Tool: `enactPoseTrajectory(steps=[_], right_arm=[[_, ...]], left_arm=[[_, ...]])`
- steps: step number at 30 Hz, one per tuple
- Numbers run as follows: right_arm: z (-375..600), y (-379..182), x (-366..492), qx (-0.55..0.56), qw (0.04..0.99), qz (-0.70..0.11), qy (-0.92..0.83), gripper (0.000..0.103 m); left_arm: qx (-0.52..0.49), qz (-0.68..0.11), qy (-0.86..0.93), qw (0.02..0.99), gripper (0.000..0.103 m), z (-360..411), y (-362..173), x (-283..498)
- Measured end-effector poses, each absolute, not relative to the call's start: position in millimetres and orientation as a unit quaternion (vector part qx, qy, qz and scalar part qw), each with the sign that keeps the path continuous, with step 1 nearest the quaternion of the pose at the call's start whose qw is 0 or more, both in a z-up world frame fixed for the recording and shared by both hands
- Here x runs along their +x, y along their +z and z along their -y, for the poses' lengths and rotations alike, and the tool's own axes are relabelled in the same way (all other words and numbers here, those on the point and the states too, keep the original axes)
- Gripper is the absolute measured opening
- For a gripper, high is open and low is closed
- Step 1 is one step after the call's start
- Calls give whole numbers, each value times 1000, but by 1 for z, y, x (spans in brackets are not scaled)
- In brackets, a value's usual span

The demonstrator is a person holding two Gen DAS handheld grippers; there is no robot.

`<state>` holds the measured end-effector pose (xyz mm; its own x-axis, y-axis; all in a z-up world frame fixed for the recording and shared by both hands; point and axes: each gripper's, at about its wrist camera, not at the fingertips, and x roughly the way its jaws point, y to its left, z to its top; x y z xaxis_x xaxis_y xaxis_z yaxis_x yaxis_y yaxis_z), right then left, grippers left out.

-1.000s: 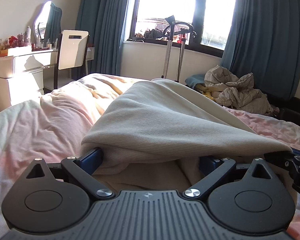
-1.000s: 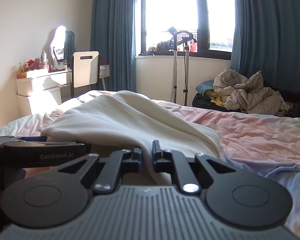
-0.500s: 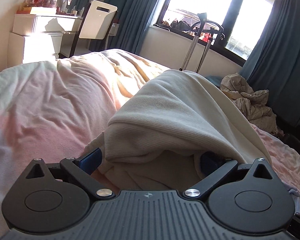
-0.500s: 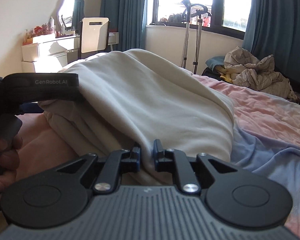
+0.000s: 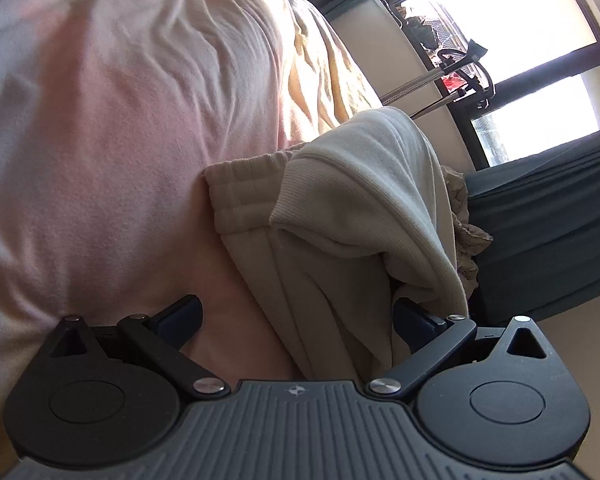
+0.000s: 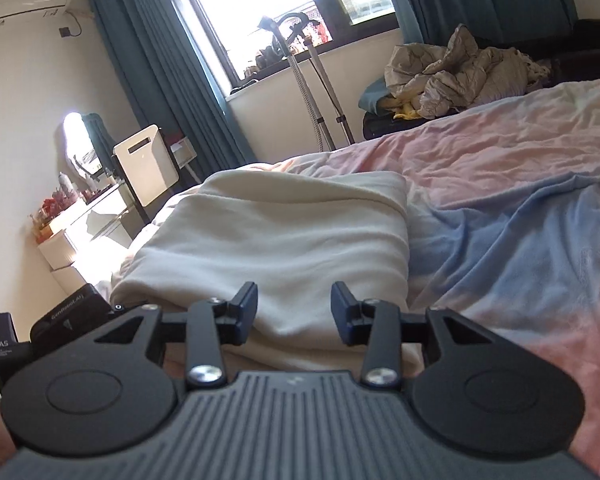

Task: Fold clothes

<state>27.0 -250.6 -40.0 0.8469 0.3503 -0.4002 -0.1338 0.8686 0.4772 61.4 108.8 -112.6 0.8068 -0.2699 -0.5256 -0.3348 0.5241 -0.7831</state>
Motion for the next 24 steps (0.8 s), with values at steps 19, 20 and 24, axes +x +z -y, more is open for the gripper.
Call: enactPoseTrajectory(steps=[19, 20, 24], right_arm=[[311, -117, 107, 480, 814, -307, 112, 64], [312, -122, 114, 489, 806, -309, 126, 70], [321, -132, 130, 532, 776, -302, 153, 76]], left_arm=[[-559, -253, -38, 788, 83, -120, -127, 103], [-578, -247, -42, 777, 80, -123, -132, 101], [-588, -255, -46, 766, 77, -125, -141, 106]])
